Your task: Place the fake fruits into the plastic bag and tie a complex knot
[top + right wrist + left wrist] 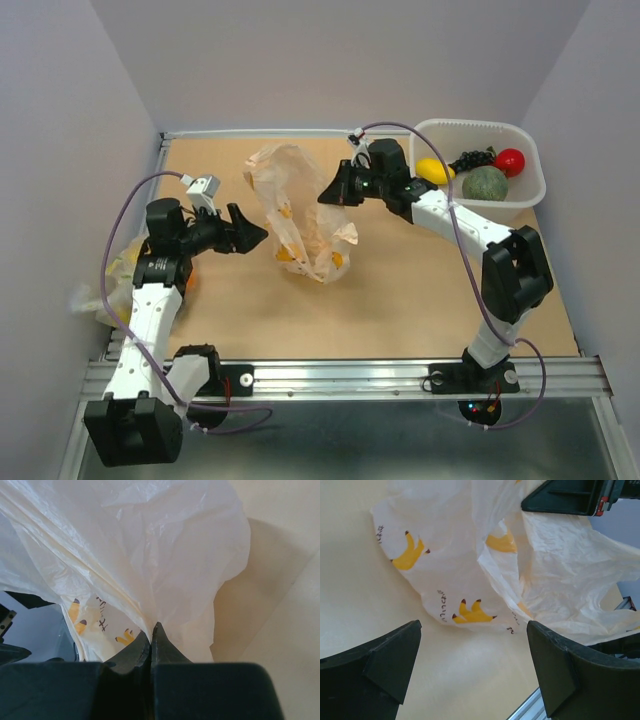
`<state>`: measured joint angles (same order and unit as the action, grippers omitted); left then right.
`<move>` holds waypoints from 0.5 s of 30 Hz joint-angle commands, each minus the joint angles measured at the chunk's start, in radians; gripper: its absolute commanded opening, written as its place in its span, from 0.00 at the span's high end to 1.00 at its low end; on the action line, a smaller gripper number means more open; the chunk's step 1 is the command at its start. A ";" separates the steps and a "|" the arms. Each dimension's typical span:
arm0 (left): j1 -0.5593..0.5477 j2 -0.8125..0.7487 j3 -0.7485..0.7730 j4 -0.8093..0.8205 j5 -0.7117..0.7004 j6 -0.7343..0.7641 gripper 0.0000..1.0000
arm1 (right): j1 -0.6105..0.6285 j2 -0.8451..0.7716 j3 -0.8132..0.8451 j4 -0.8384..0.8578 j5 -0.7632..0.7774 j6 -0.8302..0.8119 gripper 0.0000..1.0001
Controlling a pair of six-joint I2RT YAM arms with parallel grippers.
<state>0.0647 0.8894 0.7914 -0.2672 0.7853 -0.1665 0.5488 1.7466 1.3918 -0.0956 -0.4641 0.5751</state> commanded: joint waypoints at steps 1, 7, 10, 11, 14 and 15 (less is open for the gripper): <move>-0.107 0.039 -0.041 0.262 -0.075 -0.117 0.01 | -0.003 0.022 -0.022 0.129 -0.103 0.048 1.00; -0.190 0.166 -0.038 0.523 -0.139 -0.278 0.02 | -0.003 0.041 -0.014 0.149 -0.145 0.043 1.00; -0.190 0.200 -0.017 0.574 -0.144 -0.301 0.16 | -0.004 0.042 -0.025 0.151 -0.143 0.019 1.00; -0.192 0.209 -0.005 0.577 -0.138 -0.309 0.33 | -0.004 0.045 -0.033 0.152 -0.146 0.002 1.00; -0.187 0.209 0.021 0.525 -0.135 -0.268 0.87 | -0.023 0.057 -0.042 0.152 -0.153 -0.038 1.00; -0.174 0.197 0.050 0.502 -0.133 -0.254 0.98 | -0.035 0.063 -0.050 0.152 -0.148 -0.049 1.00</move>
<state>-0.1230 1.1191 0.7525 0.1886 0.6495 -0.4339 0.5434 1.7939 1.3788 0.0025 -0.5888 0.5842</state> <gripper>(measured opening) 0.200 0.012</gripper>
